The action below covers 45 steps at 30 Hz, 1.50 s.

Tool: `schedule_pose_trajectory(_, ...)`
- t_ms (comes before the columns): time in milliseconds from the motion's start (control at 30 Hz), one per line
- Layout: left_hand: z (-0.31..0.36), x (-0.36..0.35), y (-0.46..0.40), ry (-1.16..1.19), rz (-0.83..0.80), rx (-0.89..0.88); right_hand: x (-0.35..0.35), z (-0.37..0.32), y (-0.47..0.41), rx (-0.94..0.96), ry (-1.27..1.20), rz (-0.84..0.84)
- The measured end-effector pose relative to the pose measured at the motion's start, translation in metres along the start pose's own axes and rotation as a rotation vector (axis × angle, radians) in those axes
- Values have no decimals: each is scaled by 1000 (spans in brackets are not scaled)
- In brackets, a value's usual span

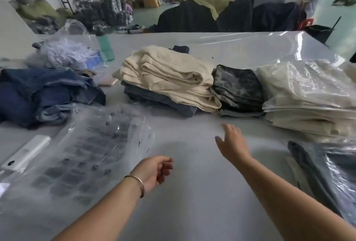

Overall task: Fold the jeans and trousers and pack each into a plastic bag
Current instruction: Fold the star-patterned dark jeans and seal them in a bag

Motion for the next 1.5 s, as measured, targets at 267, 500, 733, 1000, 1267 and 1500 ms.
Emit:
schedule_pose_trajectory(267,113,-59,-94,-88,-163,-117,5,31,-178,-207,-33,123)
schedule_pose_trajectory(500,137,-97,-145,-86,-348,-177,-28,84,-261,-287,51,41)
schedule_pose_trajectory(733,126,-93,-161,-59,-322,-169,24,94,-237,-273,-143,558)
schedule_pose_trajectory(1000,90,-89,-122,315,-332,-87,102,-8,-71,165,-342,716)
schedule_pose_trajectory(1267,3,-59,-15,181,-306,-32,-12,-82,147,635,96,137)
schedule_pose_trajectory(1500,-28,7,72,-10,153,-197,-5,-63,243,538,-40,7)
Point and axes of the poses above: each hand's wrist, its own y-axis away from the middle knuckle, its own x-axis out of the back of the hand, z = x × y, the point moved 9 cm from there along -y, towards the middle knuckle
